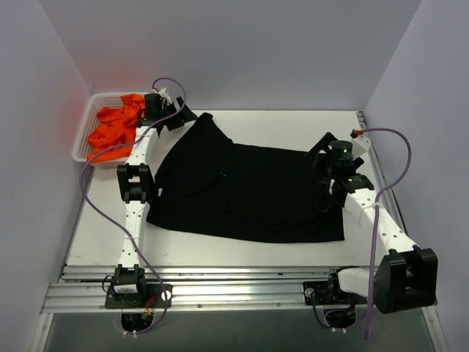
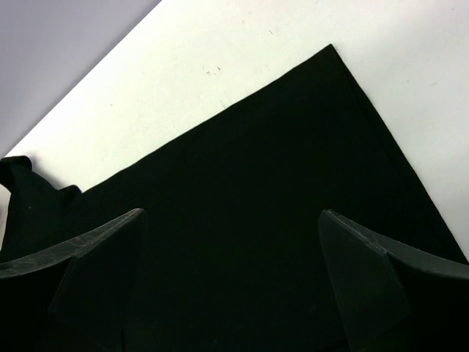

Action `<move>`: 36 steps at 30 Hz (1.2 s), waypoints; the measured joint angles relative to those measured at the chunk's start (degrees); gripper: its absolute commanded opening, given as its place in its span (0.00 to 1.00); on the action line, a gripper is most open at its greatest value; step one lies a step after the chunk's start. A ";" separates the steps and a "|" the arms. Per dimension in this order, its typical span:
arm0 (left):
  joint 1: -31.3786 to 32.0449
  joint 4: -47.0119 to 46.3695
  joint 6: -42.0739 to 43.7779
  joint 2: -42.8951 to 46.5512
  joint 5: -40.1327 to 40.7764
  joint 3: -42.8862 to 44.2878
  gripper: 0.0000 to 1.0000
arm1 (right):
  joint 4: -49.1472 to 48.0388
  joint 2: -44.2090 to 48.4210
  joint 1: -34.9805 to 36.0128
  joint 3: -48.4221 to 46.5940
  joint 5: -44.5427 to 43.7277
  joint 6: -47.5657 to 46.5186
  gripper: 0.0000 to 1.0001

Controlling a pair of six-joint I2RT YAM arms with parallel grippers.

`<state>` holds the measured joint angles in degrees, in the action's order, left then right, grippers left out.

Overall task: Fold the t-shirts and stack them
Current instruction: Fold the tshirt

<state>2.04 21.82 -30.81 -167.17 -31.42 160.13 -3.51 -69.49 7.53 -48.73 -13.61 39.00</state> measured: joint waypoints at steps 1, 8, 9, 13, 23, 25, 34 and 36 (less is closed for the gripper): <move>0.33 1.14 0.90 0.00 1.68 0.33 0.94 | -0.02 0.00 0.00 0.00 0.07 0.00 0.98; 5.29 -2.08 9.11 17.00 10.56 -26.23 0.99 | -0.22 0.31 0.26 0.00 -0.11 -0.24 0.67; 6.14 -2.75 9.60 20.02 11.15 -29.53 1.00 | -0.46 0.37 0.44 0.02 -0.31 -0.48 0.53; 8.48 -3.28 12.15 29.20 15.19 -35.36 0.94 | -2.95 -0.92 0.44 0.55 -0.57 -0.22 0.00; 7.58 -6.12 15.47 42.25 20.92 -46.77 0.84 | -5.97 -26.97 0.35 -6.47 1.03 1.77 0.00; 7.50 -5.68 15.41 40.76 20.85 -47.41 0.82 | -5.81 -31.15 -0.04 -8.92 1.03 1.86 0.00; 7.96 -0.90 14.25 32.96 20.13 -49.57 0.64 | -5.99 -43.41 -1.49 -21.24 0.61 1.73 0.00; 8.50 1.36 13.79 32.26 20.85 -49.62 0.55 | -6.16 -45.79 -1.55 -22.71 0.76 1.77 0.00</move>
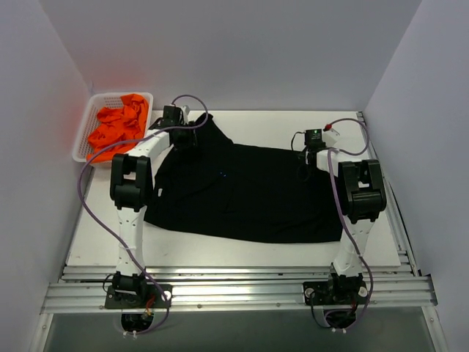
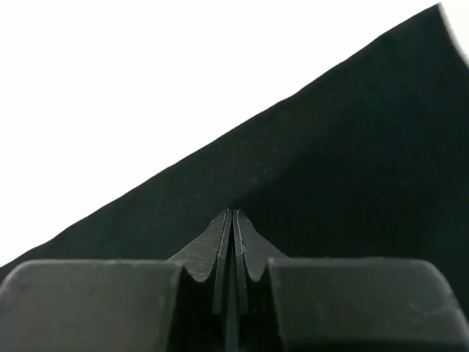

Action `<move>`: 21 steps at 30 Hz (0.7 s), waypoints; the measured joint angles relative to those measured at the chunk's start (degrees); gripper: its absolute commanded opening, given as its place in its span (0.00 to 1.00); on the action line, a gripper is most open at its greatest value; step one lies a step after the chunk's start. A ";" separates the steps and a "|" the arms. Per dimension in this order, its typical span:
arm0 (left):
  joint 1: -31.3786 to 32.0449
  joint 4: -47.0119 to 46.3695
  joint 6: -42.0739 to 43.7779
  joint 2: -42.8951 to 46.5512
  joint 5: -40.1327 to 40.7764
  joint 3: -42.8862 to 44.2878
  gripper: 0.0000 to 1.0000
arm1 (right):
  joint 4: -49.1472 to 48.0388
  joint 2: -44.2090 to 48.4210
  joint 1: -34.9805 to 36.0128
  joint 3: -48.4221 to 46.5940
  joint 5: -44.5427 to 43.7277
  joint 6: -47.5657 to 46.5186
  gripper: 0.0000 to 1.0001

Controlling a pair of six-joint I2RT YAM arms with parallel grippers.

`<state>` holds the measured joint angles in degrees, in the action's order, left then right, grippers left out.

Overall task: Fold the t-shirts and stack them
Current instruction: Fold the tshirt

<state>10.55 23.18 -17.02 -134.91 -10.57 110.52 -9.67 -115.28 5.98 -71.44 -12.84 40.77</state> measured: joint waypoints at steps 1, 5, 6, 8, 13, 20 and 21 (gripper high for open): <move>0.31 0.72 -0.09 0.00 0.48 -0.22 0.52 | 0.00 -1.07 0.00 -0.46 0.28 0.04 0.00; 2.40 0.96 -0.90 1.25 4.31 -4.00 0.24 | -1.57 -3.43 0.00 -2.40 1.14 0.42 0.00; 2.75 0.94 -1.29 2.14 5.01 -5.57 0.18 | -1.79 -3.67 0.00 -2.71 1.42 0.52 0.00; 3.28 -0.42 -2.21 4.83 6.29 -10.21 0.08 | -2.08 -4.13 0.00 -3.19 2.21 0.66 0.00; 3.54 -4.31 -5.25 13.88 8.81 -24.83 0.02 | -2.69 -6.64 0.07 -6.51 4.59 1.14 0.00; 5.73 -6.95 -10.12 25.83 16.61 -41.64 0.02 | -3.45 -9.46 0.48 -10.12 8.15 1.22 0.00; 6.21 -6.67 -10.73 26.95 17.46 -42.97 0.02 | -3.58 -9.53 0.48 -10.12 8.33 1.29 0.00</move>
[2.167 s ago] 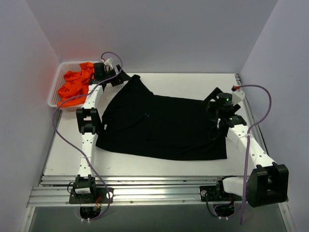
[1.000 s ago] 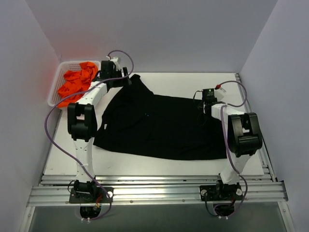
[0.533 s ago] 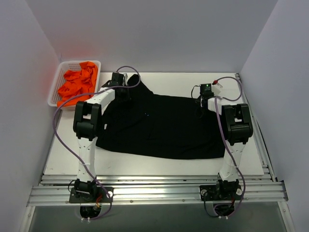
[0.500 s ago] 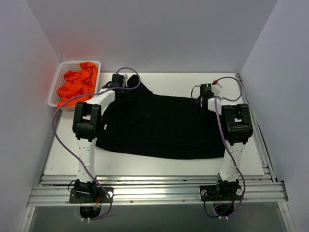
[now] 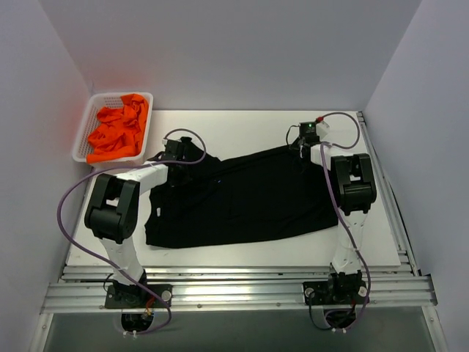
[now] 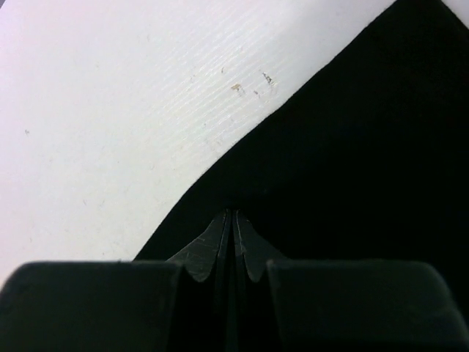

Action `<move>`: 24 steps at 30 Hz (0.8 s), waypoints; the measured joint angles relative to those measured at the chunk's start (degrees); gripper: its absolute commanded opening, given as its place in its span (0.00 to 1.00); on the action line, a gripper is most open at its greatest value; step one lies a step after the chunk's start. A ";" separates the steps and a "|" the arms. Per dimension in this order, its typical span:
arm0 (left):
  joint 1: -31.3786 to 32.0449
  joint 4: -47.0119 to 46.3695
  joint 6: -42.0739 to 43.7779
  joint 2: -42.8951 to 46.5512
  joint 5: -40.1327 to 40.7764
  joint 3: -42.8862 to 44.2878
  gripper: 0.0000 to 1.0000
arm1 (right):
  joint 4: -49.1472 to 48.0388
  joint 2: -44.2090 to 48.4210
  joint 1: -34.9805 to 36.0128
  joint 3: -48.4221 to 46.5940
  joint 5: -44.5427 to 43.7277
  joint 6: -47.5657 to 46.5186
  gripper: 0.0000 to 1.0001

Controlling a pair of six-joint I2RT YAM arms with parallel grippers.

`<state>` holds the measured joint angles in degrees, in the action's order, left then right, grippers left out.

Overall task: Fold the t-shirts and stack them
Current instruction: Fold the tshirt

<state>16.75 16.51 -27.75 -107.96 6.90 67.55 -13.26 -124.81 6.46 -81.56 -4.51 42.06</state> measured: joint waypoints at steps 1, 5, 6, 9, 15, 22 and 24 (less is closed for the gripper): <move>0.48 0.39 -0.44 0.85 0.76 -0.98 0.02 | -0.15 0.00 0.11 0.02 0.09 0.09 0.00; 1.36 2.58 -1.81 2.84 2.99 -2.21 0.40 | -1.86 0.09 0.31 1.07 0.28 0.33 0.00; 1.49 3.50 -1.66 3.45 3.63 -2.14 0.54 | -2.25 0.17 0.31 1.33 0.28 0.33 0.00; 1.73 7.69 -1.27 6.01 6.05 -0.07 0.94 | -2.32 0.68 0.31 1.75 -0.04 0.09 0.29; 0.63 10.36 4.17 8.52 6.36 16.52 0.94 | 2.29 5.79 0.37 3.43 -3.43 -2.43 0.84; -7.43 6.62 11.23 -4.31 -6.75 39.74 0.94 | 5.57 12.57 0.66 3.45 -5.99 -4.44 0.83; -9.68 6.38 11.91 -13.27 -10.93 48.04 0.97 | 5.60 13.33 0.66 3.45 -6.14 -4.76 0.82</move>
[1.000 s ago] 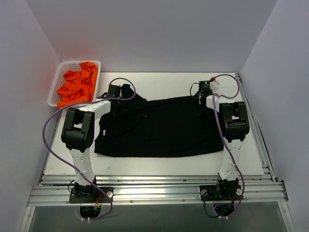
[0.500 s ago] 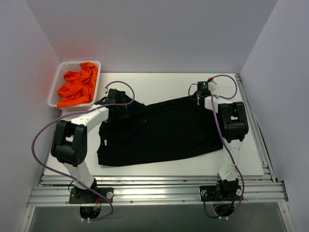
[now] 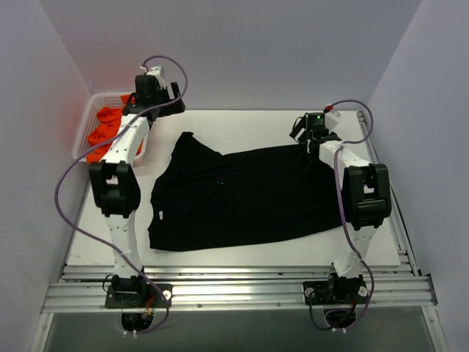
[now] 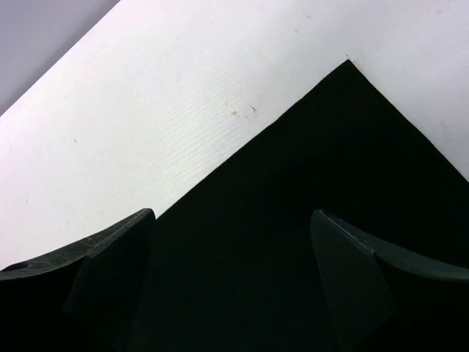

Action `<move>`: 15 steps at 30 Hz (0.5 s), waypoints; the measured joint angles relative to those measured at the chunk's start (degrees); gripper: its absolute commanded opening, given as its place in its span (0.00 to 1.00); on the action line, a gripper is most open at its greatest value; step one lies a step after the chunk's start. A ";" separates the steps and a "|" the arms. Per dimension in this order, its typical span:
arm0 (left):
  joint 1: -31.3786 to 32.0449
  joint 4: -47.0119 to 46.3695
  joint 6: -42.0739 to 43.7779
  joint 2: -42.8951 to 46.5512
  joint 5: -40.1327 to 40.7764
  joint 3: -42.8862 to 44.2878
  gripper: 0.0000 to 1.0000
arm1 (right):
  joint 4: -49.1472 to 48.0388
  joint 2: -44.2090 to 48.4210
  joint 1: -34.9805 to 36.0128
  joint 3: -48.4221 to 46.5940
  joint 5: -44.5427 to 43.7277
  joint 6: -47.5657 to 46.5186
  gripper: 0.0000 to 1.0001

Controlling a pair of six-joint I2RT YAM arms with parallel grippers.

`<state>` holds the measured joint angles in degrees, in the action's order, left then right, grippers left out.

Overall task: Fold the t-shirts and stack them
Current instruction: Fold the tshirt

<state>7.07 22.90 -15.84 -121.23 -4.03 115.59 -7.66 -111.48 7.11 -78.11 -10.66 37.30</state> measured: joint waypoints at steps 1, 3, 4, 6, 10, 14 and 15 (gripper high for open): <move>-0.96 0.72 0.11 -5.29 -1.77 4.46 1.00 | 0.00 0.11 0.00 0.00 -0.04 -0.13 0.82; -2.36 3.06 0.17 -16.92 -5.29 15.19 1.00 | 0.20 0.11 0.00 0.13 -0.11 -0.44 0.82; -2.86 4.20 0.20 -22.14 -7.15 18.93 1.00 | 0.39 0.11 0.00 0.35 -0.11 -0.59 0.82; -3.69 8.17 0.04 -31.69 -12.11 25.18 1.00 | 0.94 0.11 -0.09 0.52 -0.13 -0.98 0.82; -5.22 11.41 -0.15 -35.12 -20.20 34.93 0.99 | 1.36 0.09 -0.39 0.70 -0.42 -1.49 0.82; -5.20 10.71 -0.24 -34.23 -25.27 31.54 0.99 | 1.49 0.07 -0.44 0.85 -0.72 -1.62 0.82; -5.18 10.45 -0.35 -34.23 -26.49 29.86 0.99 | 1.49 0.07 -0.44 0.87 -0.72 -1.62 0.82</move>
<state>1.89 33.34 -16.19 -155.46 -30.52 145.45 -6.17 -111.42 6.68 -77.23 -11.38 35.68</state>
